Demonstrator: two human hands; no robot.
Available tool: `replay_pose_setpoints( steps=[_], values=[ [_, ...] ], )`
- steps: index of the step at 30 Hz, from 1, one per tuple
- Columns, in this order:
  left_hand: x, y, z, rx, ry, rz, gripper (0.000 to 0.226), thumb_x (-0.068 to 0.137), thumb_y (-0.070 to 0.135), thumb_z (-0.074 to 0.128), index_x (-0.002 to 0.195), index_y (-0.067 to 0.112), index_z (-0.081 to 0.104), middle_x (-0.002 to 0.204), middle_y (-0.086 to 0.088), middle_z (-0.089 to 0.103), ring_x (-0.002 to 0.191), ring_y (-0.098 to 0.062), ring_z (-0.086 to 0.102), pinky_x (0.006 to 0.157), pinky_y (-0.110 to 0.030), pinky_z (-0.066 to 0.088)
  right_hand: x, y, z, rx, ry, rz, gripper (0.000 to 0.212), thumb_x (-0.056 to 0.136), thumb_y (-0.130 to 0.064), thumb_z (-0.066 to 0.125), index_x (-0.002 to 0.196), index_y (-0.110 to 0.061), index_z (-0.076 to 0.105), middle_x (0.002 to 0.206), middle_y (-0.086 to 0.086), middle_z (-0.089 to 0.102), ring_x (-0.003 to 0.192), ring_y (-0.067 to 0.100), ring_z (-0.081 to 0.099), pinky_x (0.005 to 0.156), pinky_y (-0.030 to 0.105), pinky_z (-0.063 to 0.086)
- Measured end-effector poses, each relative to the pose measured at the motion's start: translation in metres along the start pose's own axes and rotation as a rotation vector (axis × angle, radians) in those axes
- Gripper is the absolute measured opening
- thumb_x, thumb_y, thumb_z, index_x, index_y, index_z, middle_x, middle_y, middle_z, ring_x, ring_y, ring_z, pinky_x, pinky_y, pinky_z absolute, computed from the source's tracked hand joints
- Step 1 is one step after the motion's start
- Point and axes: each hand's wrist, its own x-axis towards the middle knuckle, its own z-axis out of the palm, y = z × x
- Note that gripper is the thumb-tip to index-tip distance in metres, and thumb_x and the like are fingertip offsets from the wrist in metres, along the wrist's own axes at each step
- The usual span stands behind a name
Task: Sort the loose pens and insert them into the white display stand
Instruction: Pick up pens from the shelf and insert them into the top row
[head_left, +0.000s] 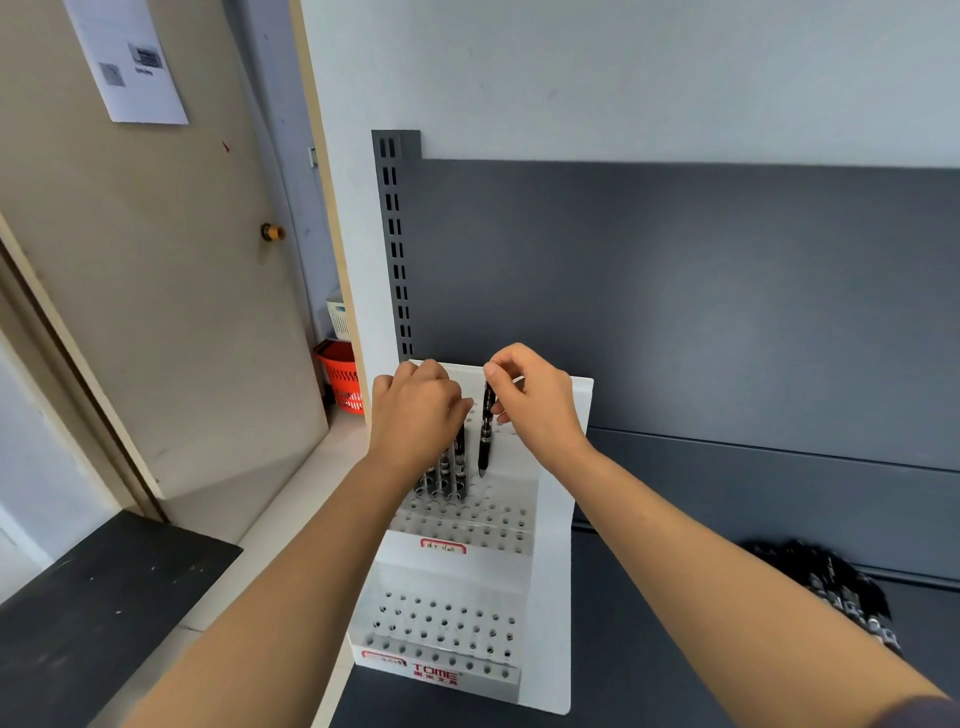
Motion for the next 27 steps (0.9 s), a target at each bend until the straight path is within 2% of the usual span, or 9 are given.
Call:
replay_pose_setpoints(
  steps=[5, 9, 11, 13, 16, 19, 23, 27],
  values=[
    [-0.001, -0.003, 0.002, 0.004, -0.033, -0.025, 0.028, 0.093, 0.043, 0.049, 0.095, 0.023, 0.068, 0.111, 0.005, 0.058, 0.109, -0.021, 0.046, 0.084, -0.037, 0.029, 0.001, -0.001, 0.004, -0.017, -0.010, -0.020, 0.014, 0.093, -0.022, 0.053, 0.079, -0.023, 0.056, 0.066, -0.009, 0.058, 0.061, 0.017, 0.061, 0.064, 0.039, 0.057],
    [-0.004, -0.001, 0.005, -0.056, -0.003, -0.051, 0.024, 0.094, 0.040, 0.046, 0.100, 0.025, 0.064, 0.111, 0.006, 0.057, 0.109, -0.020, 0.047, 0.084, -0.035, 0.028, -0.001, 0.002, 0.008, -0.066, -0.070, 0.003, 0.008, 0.093, -0.024, 0.053, 0.087, -0.021, 0.057, 0.072, -0.007, 0.060, 0.067, 0.019, 0.062, 0.068, 0.043, 0.056],
    [-0.006, -0.004, 0.007, -0.099, 0.012, -0.055, 0.023, 0.095, 0.038, 0.044, 0.101, 0.026, 0.063, 0.110, 0.007, 0.057, 0.108, -0.019, 0.046, 0.085, -0.035, 0.027, -0.004, 0.007, 0.009, -0.246, -0.127, -0.039, 0.008, 0.094, -0.027, 0.052, 0.092, -0.021, 0.057, 0.076, -0.006, 0.064, 0.073, 0.020, 0.061, 0.067, 0.039, 0.053],
    [-0.008, -0.007, 0.008, -0.127, 0.016, -0.047, 0.021, 0.094, 0.036, 0.045, 0.099, 0.028, 0.063, 0.109, 0.008, 0.058, 0.108, -0.019, 0.046, 0.086, -0.036, 0.026, -0.006, 0.012, 0.010, -0.556, -0.112, -0.147, 0.014, 0.094, -0.034, 0.051, 0.093, -0.024, 0.060, 0.082, -0.008, 0.066, 0.084, 0.018, 0.056, 0.066, 0.032, 0.045],
    [-0.010, -0.011, 0.009, -0.147, 0.027, -0.040, 0.017, 0.092, 0.036, 0.050, 0.096, 0.030, 0.065, 0.108, 0.010, 0.058, 0.108, -0.018, 0.045, 0.085, -0.035, 0.024, -0.004, 0.015, 0.010, -0.781, -0.092, -0.275, 0.024, 0.095, -0.041, 0.049, 0.094, -0.026, 0.067, 0.093, -0.010, 0.066, 0.099, 0.019, 0.047, 0.079, 0.033, 0.034],
    [-0.011, -0.013, 0.009, -0.153, 0.027, -0.052, 0.017, 0.092, 0.037, 0.050, 0.096, 0.030, 0.065, 0.108, 0.010, 0.058, 0.108, -0.018, 0.045, 0.083, -0.034, 0.023, 0.000, 0.015, 0.011, -0.759, -0.155, -0.239, 0.024, 0.095, -0.041, 0.049, 0.093, -0.025, 0.067, 0.095, -0.010, 0.064, 0.105, 0.018, 0.045, 0.084, 0.034, 0.026],
    [-0.012, -0.011, 0.011, -0.144, 0.042, -0.055, 0.018, 0.093, 0.035, 0.049, 0.096, 0.029, 0.066, 0.109, 0.009, 0.059, 0.109, -0.018, 0.044, 0.085, -0.035, 0.023, -0.001, 0.016, 0.007, -0.661, -0.220, -0.198, 0.019, 0.094, -0.038, 0.051, 0.094, -0.026, 0.066, 0.095, -0.012, 0.065, 0.106, 0.017, 0.047, 0.086, 0.034, 0.027],
    [-0.011, 0.003, 0.007, -0.196, 0.123, -0.059, 0.016, 0.092, 0.029, 0.049, 0.094, 0.028, 0.065, 0.107, 0.008, 0.060, 0.108, -0.019, 0.046, 0.085, -0.035, 0.023, -0.006, 0.020, -0.004, -0.691, -0.187, -0.253, 0.023, 0.094, -0.039, 0.050, 0.108, -0.028, 0.064, 0.110, -0.011, 0.064, 0.114, 0.016, 0.046, 0.096, 0.037, 0.028]
  ],
)
